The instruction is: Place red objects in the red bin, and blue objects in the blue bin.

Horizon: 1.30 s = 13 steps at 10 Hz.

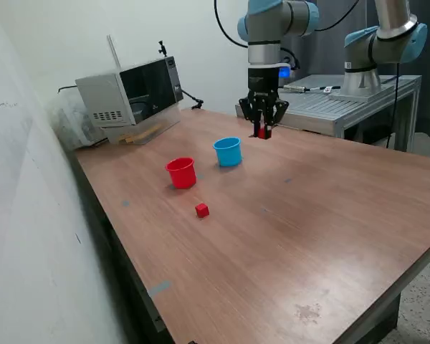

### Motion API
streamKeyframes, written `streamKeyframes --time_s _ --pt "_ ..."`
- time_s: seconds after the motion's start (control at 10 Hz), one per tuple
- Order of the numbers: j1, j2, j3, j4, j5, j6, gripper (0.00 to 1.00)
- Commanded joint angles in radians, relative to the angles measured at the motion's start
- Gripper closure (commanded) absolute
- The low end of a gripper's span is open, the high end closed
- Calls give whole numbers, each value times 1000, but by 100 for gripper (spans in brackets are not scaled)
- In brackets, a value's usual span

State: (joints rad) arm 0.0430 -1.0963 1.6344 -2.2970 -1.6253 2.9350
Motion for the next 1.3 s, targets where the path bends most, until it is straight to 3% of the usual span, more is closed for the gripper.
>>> streamKeyframes --time_s 0.0,0.2,0.5,0.9,1.1,1.2 --pt "-52 -5 -80 -1 -47 70 100" --pt "-133 65 -172 -5 -48 140 100" --pt "-261 194 -300 -4 -48 156 100" --pt "-279 259 -357 -12 -33 156 100" --pt "-278 276 -363 -13 14 156 100" --pt "-278 279 -363 -13 15 156 100"
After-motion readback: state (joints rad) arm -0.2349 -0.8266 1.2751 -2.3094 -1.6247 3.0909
